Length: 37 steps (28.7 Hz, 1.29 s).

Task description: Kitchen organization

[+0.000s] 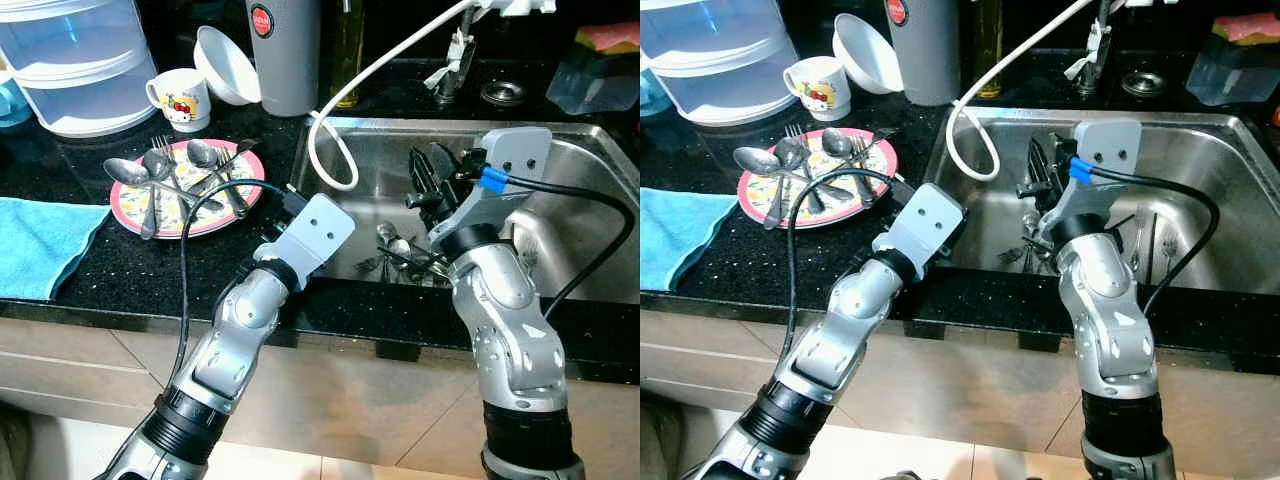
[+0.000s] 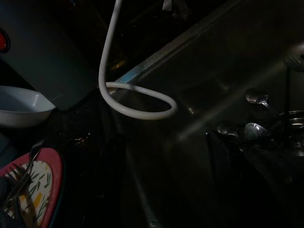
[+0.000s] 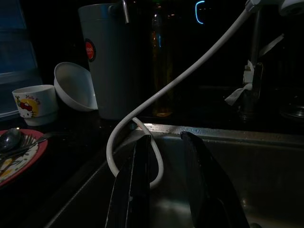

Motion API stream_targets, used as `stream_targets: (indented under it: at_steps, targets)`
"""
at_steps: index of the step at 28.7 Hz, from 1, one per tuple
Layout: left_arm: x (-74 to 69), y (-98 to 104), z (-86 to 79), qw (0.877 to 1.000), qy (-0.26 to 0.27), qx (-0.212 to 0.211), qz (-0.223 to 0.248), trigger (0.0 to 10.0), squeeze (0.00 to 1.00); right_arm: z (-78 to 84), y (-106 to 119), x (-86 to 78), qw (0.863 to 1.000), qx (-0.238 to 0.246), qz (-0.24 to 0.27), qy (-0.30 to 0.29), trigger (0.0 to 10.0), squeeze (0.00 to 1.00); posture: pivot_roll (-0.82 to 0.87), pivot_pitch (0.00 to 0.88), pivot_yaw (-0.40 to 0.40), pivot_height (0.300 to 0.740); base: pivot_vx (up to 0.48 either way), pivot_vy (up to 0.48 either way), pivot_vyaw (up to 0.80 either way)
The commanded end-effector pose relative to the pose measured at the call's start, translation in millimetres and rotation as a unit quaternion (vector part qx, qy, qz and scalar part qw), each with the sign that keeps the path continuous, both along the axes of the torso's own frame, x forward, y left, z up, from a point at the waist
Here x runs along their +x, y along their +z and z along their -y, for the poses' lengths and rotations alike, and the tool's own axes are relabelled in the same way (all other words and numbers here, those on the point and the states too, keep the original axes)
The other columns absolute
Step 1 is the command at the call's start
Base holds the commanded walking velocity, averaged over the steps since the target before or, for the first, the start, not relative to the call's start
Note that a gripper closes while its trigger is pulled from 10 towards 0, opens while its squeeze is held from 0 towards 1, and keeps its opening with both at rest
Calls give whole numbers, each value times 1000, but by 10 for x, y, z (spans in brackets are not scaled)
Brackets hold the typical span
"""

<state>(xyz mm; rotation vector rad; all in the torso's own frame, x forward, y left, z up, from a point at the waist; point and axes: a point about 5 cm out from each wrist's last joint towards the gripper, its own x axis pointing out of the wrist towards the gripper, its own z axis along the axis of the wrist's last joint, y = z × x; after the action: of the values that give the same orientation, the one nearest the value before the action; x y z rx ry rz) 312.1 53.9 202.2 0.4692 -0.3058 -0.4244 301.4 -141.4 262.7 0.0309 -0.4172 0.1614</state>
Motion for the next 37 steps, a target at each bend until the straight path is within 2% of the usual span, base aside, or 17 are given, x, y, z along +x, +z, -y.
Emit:
stream_targets:
  at_steps: [1,11,14,17,19,20,23,28,37]
  targets:
    - [20,37,-24,1000,12,-6,2,10000,0,0,17,-15,1000,1,7,0,10000,0,16,109,80,740,0,0,0]
    - [148,280,-177,995,81,-38,49,10000,0,-9,26,-12,1000,-1,10,2,10000,0,16,101,78,740,0,0,0]
    - [233,478,-320,988,123,-66,67,10000,0,23,42,-7,1000,-3,13,-2,10000,0,17,95,77,740,0,0,0]
    - [268,524,-371,986,135,-77,62,10000,0,36,47,-6,1000,-4,15,-5,10000,0,20,90,78,740,0,0,0]
    - [346,637,-483,982,155,-92,61,10000,0,60,60,-3,1000,-4,17,-9,10000,0,19,88,78,740,0,0,0]
    - [346,637,-483,982,155,-92,61,10000,0,60,60,-3,1000,-4,17,-9,10000,0,19,88,78,740,0,0,0]
    - [464,817,-643,978,171,-86,81,10000,0,81,77,6,1000,-5,20,-12,10000,0,25,86,77,740,0,0,0]
    - [524,927,-718,977,174,-61,105,10000,0,97,84,9,1000,-5,22,-15,10000,0,25,87,78,740,0,0,0]
    - [559,930,-717,979,170,-50,101,10000,0,115,79,2,1000,-4,21,-17,10000,0,23,101,76,740,0,0,0]
